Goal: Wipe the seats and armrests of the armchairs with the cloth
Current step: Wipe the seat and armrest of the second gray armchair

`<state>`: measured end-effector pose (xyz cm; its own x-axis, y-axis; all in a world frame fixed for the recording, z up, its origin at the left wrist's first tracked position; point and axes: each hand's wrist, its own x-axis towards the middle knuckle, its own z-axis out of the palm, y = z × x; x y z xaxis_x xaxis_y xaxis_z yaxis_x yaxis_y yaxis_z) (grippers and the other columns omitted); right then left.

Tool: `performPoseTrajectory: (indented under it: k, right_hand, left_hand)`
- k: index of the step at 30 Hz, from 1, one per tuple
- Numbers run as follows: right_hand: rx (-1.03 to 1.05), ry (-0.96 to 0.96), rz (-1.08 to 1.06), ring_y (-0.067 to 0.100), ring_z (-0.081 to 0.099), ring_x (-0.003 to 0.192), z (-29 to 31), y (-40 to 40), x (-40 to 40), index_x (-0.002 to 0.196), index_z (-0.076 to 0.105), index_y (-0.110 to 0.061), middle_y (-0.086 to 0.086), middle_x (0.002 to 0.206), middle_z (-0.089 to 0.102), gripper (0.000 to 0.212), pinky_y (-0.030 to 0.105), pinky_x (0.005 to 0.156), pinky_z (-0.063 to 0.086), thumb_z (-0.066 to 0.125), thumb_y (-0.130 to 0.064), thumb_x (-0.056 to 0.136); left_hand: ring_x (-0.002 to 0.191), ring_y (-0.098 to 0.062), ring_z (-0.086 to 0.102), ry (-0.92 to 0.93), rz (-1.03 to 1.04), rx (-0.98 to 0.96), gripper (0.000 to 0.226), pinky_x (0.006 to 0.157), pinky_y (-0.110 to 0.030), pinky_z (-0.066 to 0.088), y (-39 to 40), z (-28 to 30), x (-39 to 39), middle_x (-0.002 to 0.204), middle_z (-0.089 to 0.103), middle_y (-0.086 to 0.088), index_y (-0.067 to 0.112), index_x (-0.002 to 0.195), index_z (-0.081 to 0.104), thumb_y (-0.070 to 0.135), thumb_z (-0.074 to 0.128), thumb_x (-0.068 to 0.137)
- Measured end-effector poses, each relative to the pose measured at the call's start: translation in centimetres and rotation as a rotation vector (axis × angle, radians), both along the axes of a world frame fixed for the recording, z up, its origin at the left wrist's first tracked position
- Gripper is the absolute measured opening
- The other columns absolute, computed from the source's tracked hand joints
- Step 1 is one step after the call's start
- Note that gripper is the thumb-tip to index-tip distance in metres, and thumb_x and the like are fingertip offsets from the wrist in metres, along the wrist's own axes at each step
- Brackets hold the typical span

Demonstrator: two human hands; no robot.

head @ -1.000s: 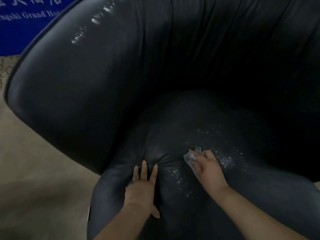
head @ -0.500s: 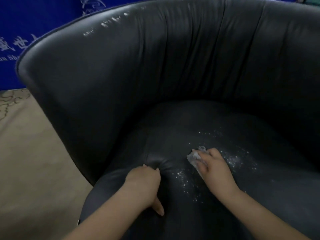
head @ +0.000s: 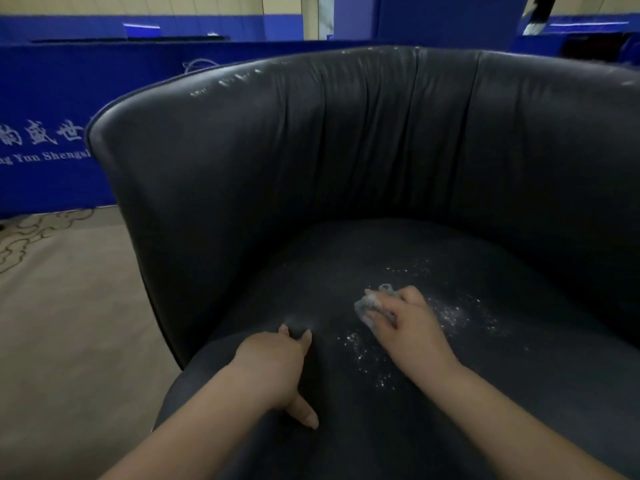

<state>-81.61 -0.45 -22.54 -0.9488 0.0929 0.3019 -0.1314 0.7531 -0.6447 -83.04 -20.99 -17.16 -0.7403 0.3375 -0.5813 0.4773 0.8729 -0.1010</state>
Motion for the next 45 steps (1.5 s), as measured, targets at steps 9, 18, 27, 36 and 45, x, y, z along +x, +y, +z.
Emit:
performPoseTrajectory:
  k: [9,18,27,36,45]
  right_hand:
    - [0.149,-0.047,-0.13,0.026,0.052,0.1,-0.4,1.6,-2.3,0.12,0.063,-0.028,0.012,0.114,0.052,0.029,0.026,0.082,0.04,0.056,-0.029,0.092]
    - [0.337,0.021,-0.044,0.024,0.046,0.097,-0.7,0.0,-2.6,0.123,0.062,-0.036,0.003,0.1,0.044,0.032,0.032,0.082,0.043,0.057,-0.038,0.091]
    - [0.163,0.037,-0.126,0.018,0.053,0.09,-1.1,2.5,-3.6,0.097,0.07,-0.018,0.0,0.096,0.051,0.018,0.03,0.083,0.046,0.067,-0.032,0.086]
    - [0.108,-0.029,-0.044,0.022,0.056,0.098,-1.3,3.2,-3.3,0.107,0.068,-0.027,0.006,0.103,0.054,0.02,0.035,0.085,0.047,0.065,-0.029,0.087]
    - [0.266,0.019,0.091,0.022,0.051,0.098,-1.6,3.6,-2.8,0.124,0.061,-0.034,0.007,0.111,0.051,0.033,0.025,0.082,0.042,0.055,-0.032,0.091]
  left_hand:
    - [0.138,-0.03,0.036,0.033,0.059,0.014,0.129,0.103,-0.039,0.043,0.5,-0.7,0.1,0.162,-0.005,-0.012,0.026,0.154,-0.007,0.063,0.078,0.063]
    - [0.144,-0.033,0.02,0.073,0.084,0.093,0.13,0.111,-0.041,0.034,-0.4,-1.5,0.3,0.163,-0.002,-0.008,0.031,0.154,-0.006,0.064,0.078,0.06]
    - [0.146,-0.032,0.016,0.052,0.097,0.12,0.128,0.113,-0.043,0.033,-0.5,-1.0,0.6,0.163,-0.005,-0.006,0.033,0.153,-0.008,0.062,0.078,0.064]
    - [0.148,-0.03,0.007,0.027,0.161,0.212,0.123,0.114,-0.044,0.03,-0.7,-0.8,0.7,0.162,-0.012,0.005,0.037,0.153,-0.005,0.06,0.078,0.065]
    - [0.149,-0.02,-0.006,0.168,0.205,0.446,0.103,0.12,-0.046,0.01,1.6,-3.0,-0.4,0.162,-0.012,0.008,0.038,0.153,0.001,0.072,0.059,0.075]
